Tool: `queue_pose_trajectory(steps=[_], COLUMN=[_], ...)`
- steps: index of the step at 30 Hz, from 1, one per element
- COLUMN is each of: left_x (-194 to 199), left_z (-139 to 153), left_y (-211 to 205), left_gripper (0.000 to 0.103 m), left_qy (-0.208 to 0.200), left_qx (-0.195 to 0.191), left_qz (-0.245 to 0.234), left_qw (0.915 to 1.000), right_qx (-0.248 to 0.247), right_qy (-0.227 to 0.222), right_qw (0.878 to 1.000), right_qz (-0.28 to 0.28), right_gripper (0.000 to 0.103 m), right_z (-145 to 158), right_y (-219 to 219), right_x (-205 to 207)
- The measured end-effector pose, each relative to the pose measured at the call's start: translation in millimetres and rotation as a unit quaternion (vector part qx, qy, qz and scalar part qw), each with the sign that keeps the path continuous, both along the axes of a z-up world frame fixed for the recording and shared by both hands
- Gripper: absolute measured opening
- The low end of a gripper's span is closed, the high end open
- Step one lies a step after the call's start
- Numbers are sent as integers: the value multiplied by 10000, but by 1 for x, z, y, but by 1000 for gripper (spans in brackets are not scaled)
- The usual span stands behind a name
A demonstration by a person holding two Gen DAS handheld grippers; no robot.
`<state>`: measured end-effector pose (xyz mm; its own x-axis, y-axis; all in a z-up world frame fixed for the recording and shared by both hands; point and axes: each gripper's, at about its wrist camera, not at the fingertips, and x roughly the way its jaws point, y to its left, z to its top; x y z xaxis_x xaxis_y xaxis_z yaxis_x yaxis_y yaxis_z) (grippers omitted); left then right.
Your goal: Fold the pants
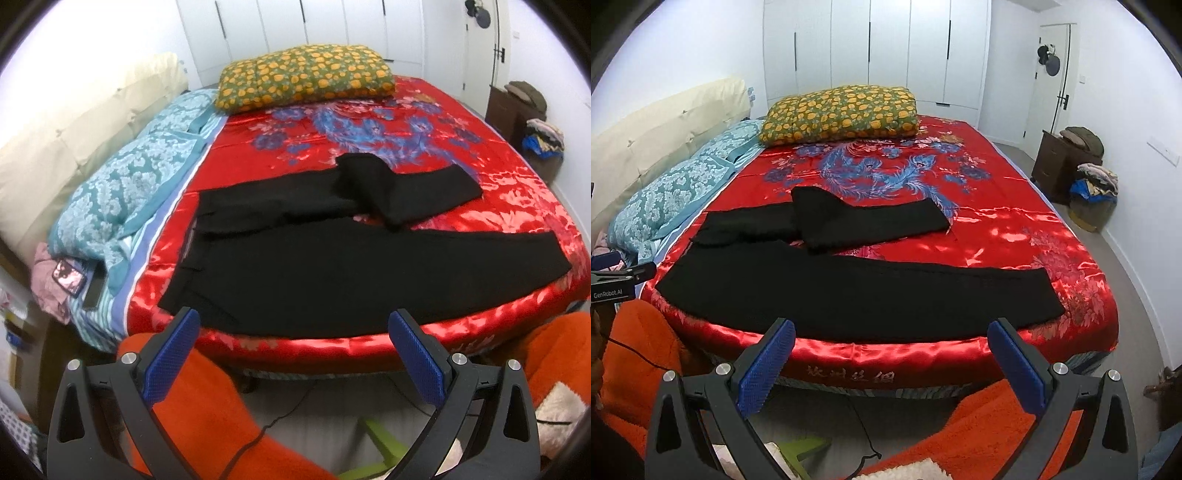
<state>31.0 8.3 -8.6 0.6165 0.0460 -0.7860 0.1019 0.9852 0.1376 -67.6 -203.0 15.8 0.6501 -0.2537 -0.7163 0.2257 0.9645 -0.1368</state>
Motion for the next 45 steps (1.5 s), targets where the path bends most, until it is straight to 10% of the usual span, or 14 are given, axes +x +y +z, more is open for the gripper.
queue_pose_trajectory(steps=[45], left_x=[-35], left_z=[9], left_y=[-22], left_gripper=[102], left_qy=[96], left_qx=[-186], left_qz=[-696], left_qw=[9974], right_qx=[-287], right_qy=[-121], right_qw=[9991], right_qz=[-274], right_gripper=[103], right_z=[21], right_y=[12], right_x=[-36])
